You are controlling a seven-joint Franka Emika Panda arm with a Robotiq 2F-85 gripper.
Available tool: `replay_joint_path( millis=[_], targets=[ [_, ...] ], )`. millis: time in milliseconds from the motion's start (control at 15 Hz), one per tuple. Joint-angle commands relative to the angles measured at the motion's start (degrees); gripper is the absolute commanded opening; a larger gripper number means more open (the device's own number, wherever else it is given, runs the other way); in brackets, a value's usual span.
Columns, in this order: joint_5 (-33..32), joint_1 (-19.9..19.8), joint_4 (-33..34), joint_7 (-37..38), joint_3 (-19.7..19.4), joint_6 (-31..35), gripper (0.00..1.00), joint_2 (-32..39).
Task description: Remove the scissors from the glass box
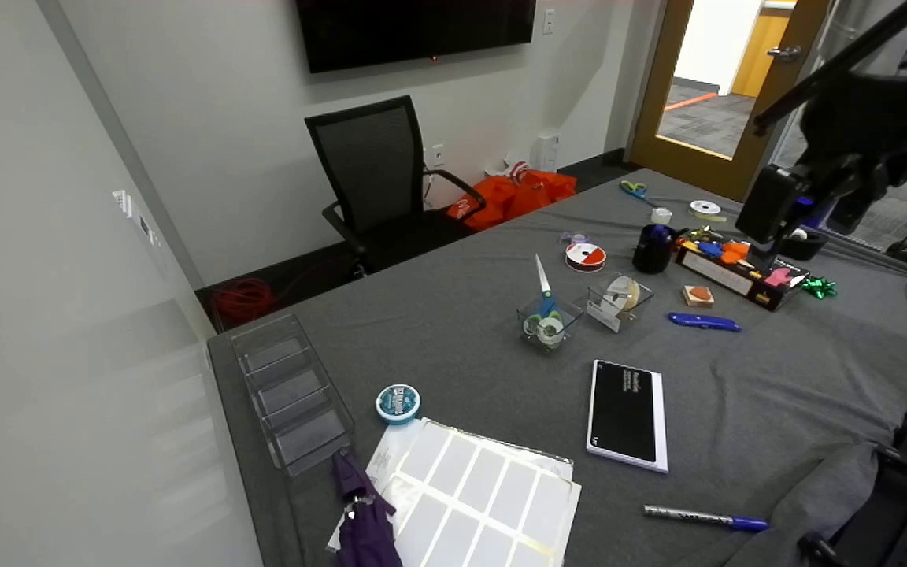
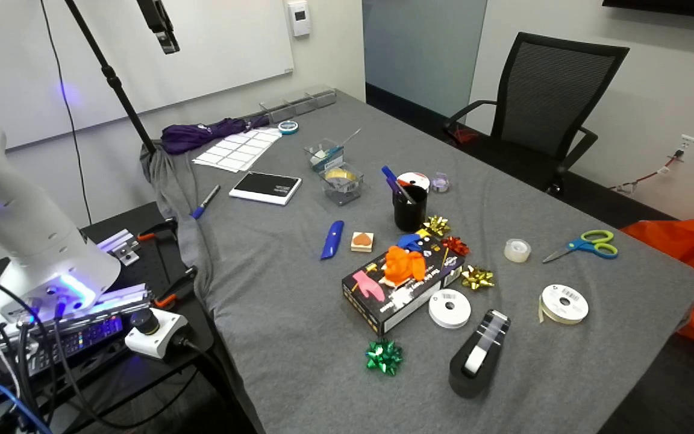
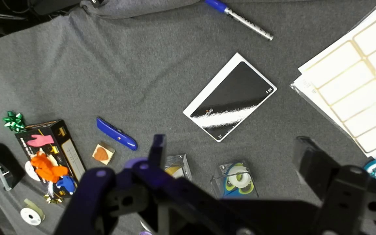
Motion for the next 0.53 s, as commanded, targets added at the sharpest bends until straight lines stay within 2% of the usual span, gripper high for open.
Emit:
replay_joint_path(
  millis=[0, 333, 467],
  targets=[
    [-2.41, 1.33, 0.83, 1.53, -1.12, 1.58, 1.00, 2.88],
    [-8.82, -0.05, 4.91, 8.21, -0.50, 8.46, 1.00, 10.57],
    [-10.06, 0.36, 7.88, 10.29, -1.81, 10.86, 1.00, 14.83]
  ],
)
